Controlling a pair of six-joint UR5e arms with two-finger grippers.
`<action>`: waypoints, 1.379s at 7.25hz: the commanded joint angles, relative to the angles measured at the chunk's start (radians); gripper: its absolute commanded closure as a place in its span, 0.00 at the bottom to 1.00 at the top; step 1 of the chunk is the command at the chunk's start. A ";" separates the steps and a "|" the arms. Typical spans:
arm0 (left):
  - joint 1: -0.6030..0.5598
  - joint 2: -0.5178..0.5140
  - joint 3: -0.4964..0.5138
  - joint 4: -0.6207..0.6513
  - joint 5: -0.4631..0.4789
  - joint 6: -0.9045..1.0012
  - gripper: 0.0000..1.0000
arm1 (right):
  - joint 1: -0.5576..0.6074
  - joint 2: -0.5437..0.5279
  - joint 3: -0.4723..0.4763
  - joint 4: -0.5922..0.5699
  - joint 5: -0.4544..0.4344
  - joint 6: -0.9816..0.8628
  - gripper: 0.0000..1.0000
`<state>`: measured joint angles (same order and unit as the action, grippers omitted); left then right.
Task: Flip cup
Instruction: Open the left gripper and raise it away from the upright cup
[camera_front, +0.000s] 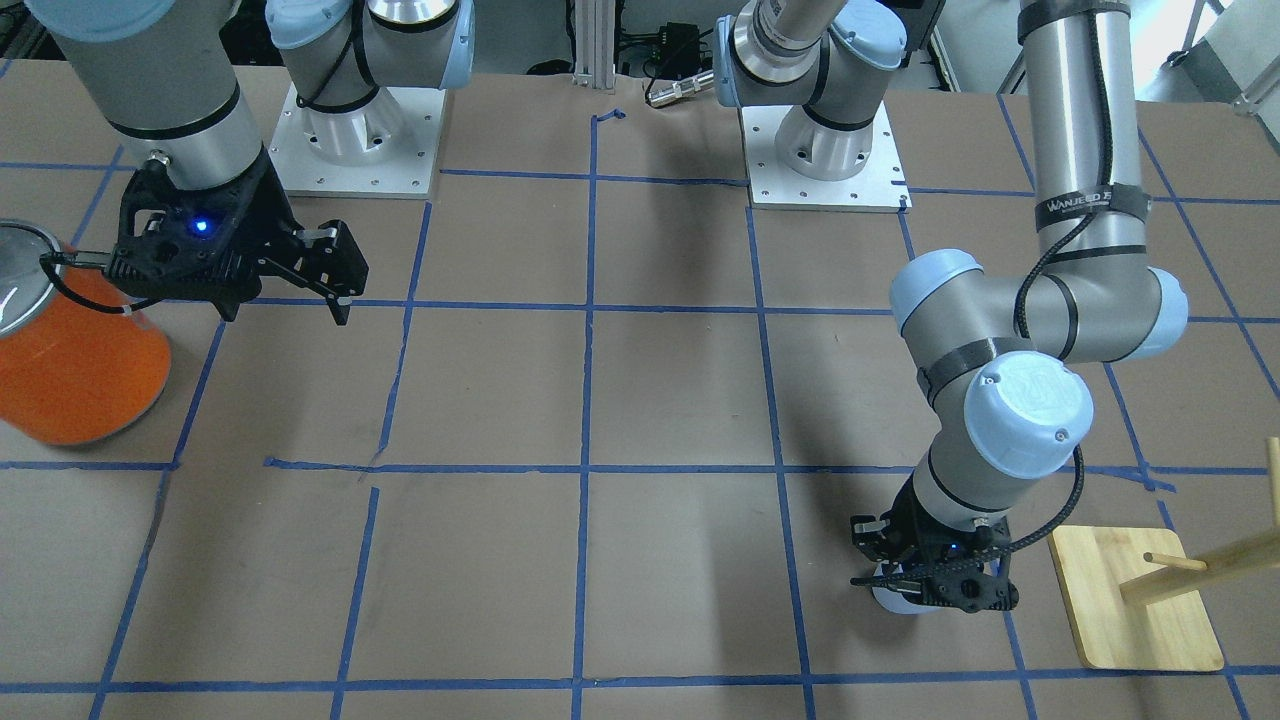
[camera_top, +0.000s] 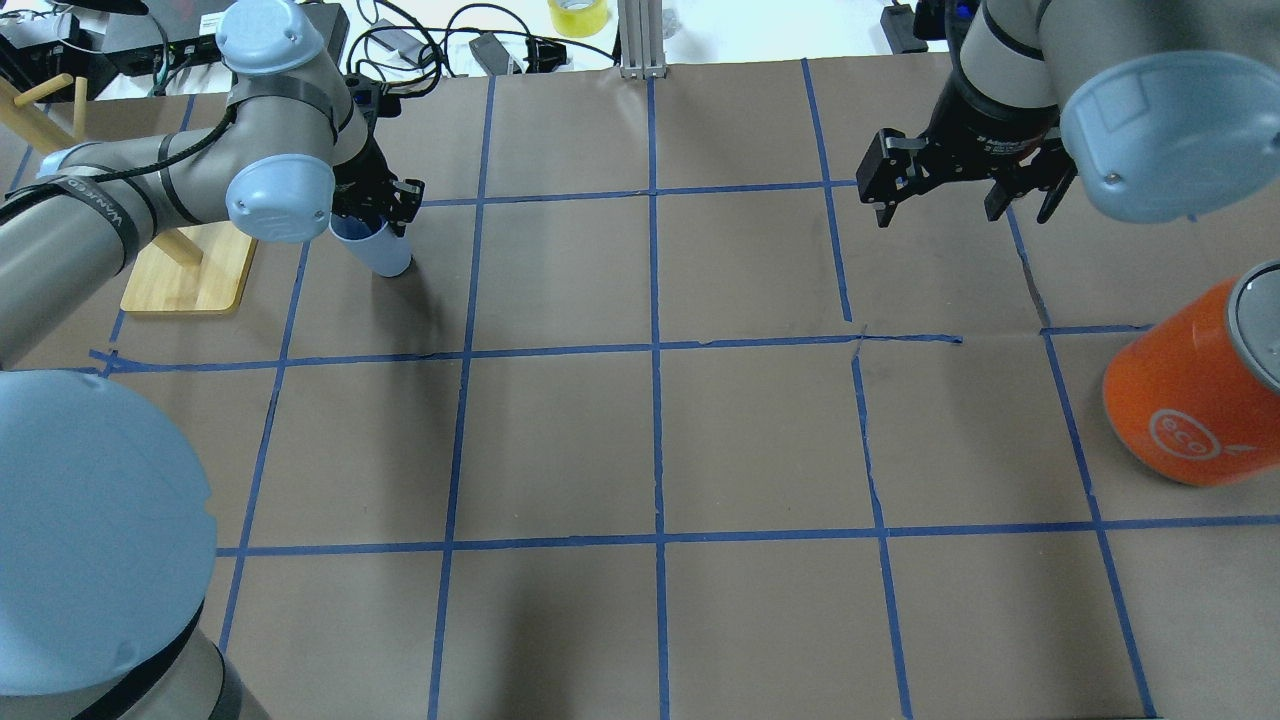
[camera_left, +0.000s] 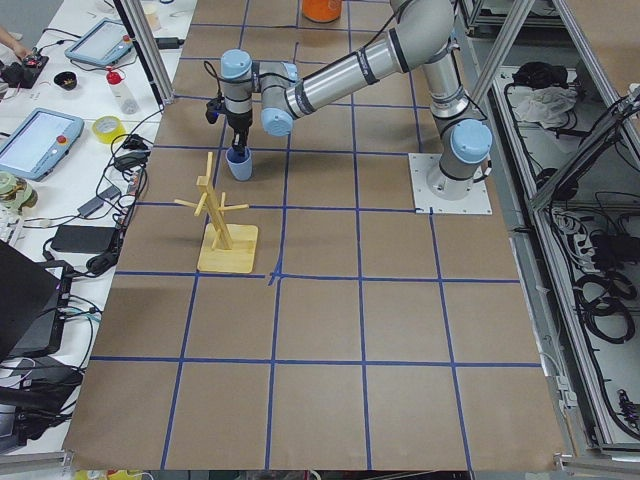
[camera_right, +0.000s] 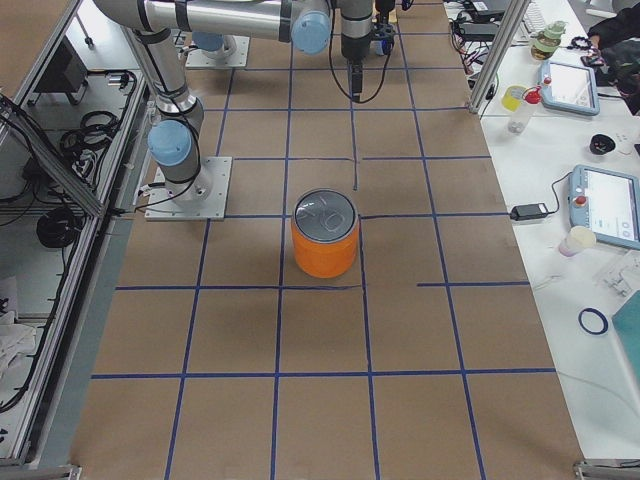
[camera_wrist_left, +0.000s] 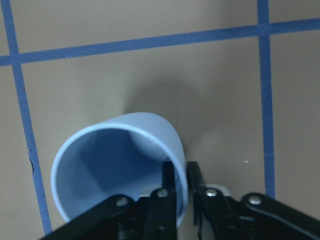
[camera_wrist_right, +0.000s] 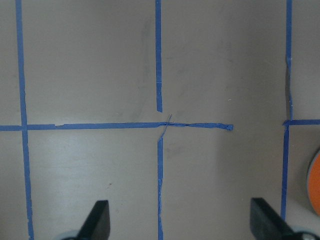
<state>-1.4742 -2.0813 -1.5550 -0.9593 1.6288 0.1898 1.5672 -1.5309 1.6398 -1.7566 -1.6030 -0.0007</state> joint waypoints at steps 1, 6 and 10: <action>-0.002 0.065 0.027 -0.117 0.000 -0.006 0.08 | 0.001 0.000 0.000 0.000 0.000 -0.001 0.00; -0.080 0.389 0.116 -0.597 -0.007 -0.081 0.00 | 0.001 0.002 0.000 0.000 0.000 -0.001 0.00; -0.080 0.500 0.069 -0.624 -0.063 -0.078 0.00 | -0.004 0.002 -0.005 0.015 0.017 -0.004 0.00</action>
<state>-1.5534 -1.5950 -1.4684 -1.5864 1.5805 0.1118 1.5667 -1.5294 1.6387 -1.7508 -1.5977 -0.0030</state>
